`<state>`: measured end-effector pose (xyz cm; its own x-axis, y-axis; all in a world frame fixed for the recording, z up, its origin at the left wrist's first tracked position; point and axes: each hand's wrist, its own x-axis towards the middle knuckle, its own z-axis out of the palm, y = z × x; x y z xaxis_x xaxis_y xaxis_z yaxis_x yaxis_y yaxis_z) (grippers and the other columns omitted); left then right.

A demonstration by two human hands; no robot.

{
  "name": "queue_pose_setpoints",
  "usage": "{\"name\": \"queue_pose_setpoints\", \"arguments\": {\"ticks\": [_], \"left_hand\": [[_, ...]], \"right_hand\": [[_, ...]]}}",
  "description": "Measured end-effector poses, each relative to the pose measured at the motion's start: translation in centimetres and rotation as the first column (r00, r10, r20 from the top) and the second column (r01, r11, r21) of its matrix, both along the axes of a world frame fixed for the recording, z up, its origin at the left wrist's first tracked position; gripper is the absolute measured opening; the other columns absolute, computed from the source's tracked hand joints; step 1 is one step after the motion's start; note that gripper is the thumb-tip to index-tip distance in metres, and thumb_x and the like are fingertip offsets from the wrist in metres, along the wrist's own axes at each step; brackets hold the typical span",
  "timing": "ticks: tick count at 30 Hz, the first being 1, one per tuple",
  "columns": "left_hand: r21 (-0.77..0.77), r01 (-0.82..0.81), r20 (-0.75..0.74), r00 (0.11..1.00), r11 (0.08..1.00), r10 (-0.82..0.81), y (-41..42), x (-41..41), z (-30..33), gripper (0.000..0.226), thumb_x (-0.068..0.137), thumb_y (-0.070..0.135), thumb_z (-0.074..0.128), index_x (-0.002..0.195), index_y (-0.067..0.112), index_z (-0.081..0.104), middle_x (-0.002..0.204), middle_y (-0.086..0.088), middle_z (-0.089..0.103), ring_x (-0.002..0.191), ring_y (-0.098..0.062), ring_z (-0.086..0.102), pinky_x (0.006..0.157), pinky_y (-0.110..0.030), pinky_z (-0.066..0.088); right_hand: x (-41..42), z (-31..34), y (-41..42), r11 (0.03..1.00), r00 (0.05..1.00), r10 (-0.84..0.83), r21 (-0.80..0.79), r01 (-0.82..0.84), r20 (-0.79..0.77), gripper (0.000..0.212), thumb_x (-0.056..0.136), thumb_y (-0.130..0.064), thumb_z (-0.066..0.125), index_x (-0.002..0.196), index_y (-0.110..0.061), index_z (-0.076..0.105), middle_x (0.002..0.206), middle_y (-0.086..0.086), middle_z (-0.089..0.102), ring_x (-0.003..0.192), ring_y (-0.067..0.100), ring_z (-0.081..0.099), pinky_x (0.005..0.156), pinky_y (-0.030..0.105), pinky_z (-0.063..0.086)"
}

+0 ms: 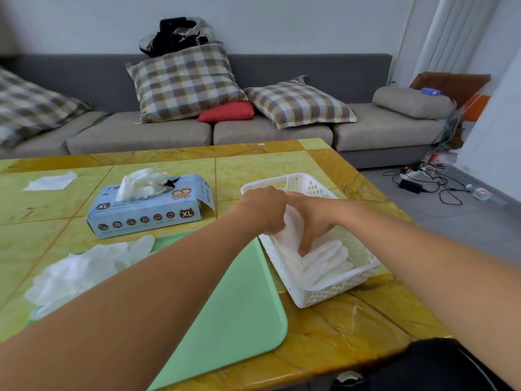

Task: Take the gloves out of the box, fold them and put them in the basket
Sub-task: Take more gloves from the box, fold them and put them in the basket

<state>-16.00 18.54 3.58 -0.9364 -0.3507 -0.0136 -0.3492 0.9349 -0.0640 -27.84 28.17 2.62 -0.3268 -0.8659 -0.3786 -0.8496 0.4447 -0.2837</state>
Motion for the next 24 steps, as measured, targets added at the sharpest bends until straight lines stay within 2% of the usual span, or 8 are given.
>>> {"name": "queue_pose_setpoints", "arguments": {"ticks": [5,7,10,13,15,18,20,24], "left_hand": [[-0.034,-0.062,-0.034,0.998,0.997,0.061,-0.9,-1.0,-0.7,0.016,0.092,0.026,0.058,0.106,0.018,0.055,0.094,0.0,0.049,0.094,-0.022,0.055,0.084,-0.035,0.037],[-0.002,-0.057,-0.064,0.996,0.998,0.057,-1.3,-0.9,-0.8,0.018,0.09,0.023,0.058,0.107,0.016,0.057,0.102,0.0,0.056,0.103,-0.023,0.059,0.086,-0.034,0.037],[0.203,0.02,-0.183,0.983,0.979,0.018,-2.1,1.2,-0.1,0.028,0.093,0.029,0.062,0.119,0.022,0.061,0.115,0.0,0.063,0.105,-0.024,0.061,0.085,-0.033,0.047],[0.34,0.15,-0.363,0.932,0.928,-0.017,-3.7,5.8,1.3,0.022,0.095,0.024,0.063,0.117,0.021,0.066,0.109,0.001,0.069,0.098,-0.019,0.065,0.088,-0.034,0.053],[0.365,0.183,-0.444,0.896,0.913,-0.002,-5.8,10.5,1.9,0.019,0.095,0.015,0.062,0.113,0.019,0.069,0.106,0.004,0.071,0.096,-0.013,0.065,0.086,-0.027,0.052],[0.419,0.083,-0.447,0.886,0.904,0.126,-9.6,17.9,2.0,0.023,0.095,0.007,0.06,0.112,0.021,0.068,0.107,0.008,0.07,0.098,-0.005,0.063,0.078,-0.01,0.045],[0.381,-0.06,-0.426,0.874,0.922,0.233,-12.2,23.5,1.0,0.032,0.092,0.008,0.064,0.12,0.023,0.064,0.115,0.004,0.068,0.106,-0.014,0.063,0.086,-0.02,0.046],[0.335,-0.234,-0.29,0.896,0.913,0.336,-15.4,33.1,-2.1,0.075,0.084,0.032,0.076,0.149,0.028,0.04,0.156,-0.001,0.038,0.143,-0.025,0.035,0.113,-0.032,0.03]], "right_hand": [[-0.2,0.5,0.9,0.99,0.998,-0.043,-0.135,0.038,-0.035,0.132,0.057,-0.04,0.098,0.16,-0.035,0.016,0.163,-0.013,0.025,0.136,0.017,0.043,0.106,0.038,0.046],[0.0,0.7,1.3,0.999,0.998,-0.009,-0.037,0.007,-0.059,0.129,0.059,-0.047,0.095,0.16,-0.033,0.017,0.161,-0.014,0.029,0.136,0.016,0.045,0.107,0.038,0.046],[1.3,1.4,1.6,0.997,0.989,0.041,0.078,-0.03,-0.14,0.12,0.062,-0.051,0.092,0.159,-0.033,0.022,0.157,-0.014,0.033,0.142,0.019,0.041,0.11,0.04,0.044],[4.1,5.0,1.1,0.982,0.98,0.015,-0.18,-0.052,-0.198,0.078,0.082,-0.039,0.082,0.15,-0.027,0.045,0.15,-0.008,0.048,0.125,0.016,0.054,0.096,0.029,0.045],[8.1,6.8,-0.9,0.905,0.987,0.06,-0.409,-0.117,-0.148,0.046,0.09,-0.032,0.075,0.134,-0.026,0.063,0.128,-0.006,0.065,0.103,0.011,0.063,0.089,0.03,0.051],[14.7,5.8,-4.9,0.87,0.97,0.239,-0.435,-0.233,-0.041,0.026,0.094,-0.027,0.071,0.118,-0.021,0.074,0.111,-0.005,0.074,0.088,0.006,0.065,0.08,0.025,0.051],[19.6,3.2,-8.5,0.87,0.936,0.35,-0.353,-0.344,-0.049,0.032,0.095,-0.03,0.069,0.126,-0.021,0.07,0.123,-0.005,0.071,0.096,0.006,0.063,0.081,0.022,0.048],[26.4,-1.9,-14.2,0.806,0.898,0.429,-0.409,-0.428,-0.096,0.051,0.1,-0.033,0.06,0.148,-0.019,0.049,0.15,0.003,0.052,0.135,0.025,0.049,0.11,0.042,0.041]]}}
